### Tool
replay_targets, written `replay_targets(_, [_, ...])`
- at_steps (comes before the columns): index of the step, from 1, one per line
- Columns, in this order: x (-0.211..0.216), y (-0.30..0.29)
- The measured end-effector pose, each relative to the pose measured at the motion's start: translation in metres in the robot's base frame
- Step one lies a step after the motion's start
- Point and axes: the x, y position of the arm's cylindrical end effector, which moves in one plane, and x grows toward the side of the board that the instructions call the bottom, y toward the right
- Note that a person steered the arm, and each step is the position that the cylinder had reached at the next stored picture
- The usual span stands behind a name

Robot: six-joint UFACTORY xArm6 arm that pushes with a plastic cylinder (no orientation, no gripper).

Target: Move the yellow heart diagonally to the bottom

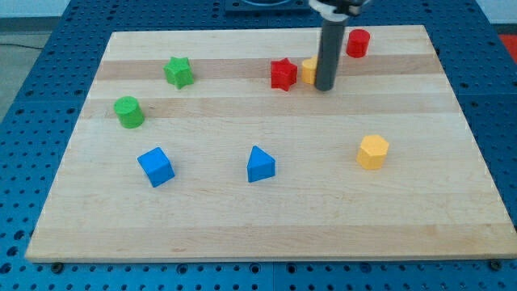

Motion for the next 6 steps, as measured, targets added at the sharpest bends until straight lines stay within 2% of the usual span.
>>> replay_targets(2, [-0.03,-0.094])
replay_targets(3, [-0.038,-0.106])
replay_targets(4, [-0.039,-0.078])
replay_targets(5, [-0.032,-0.023])
replay_targets(6, [-0.012,-0.005])
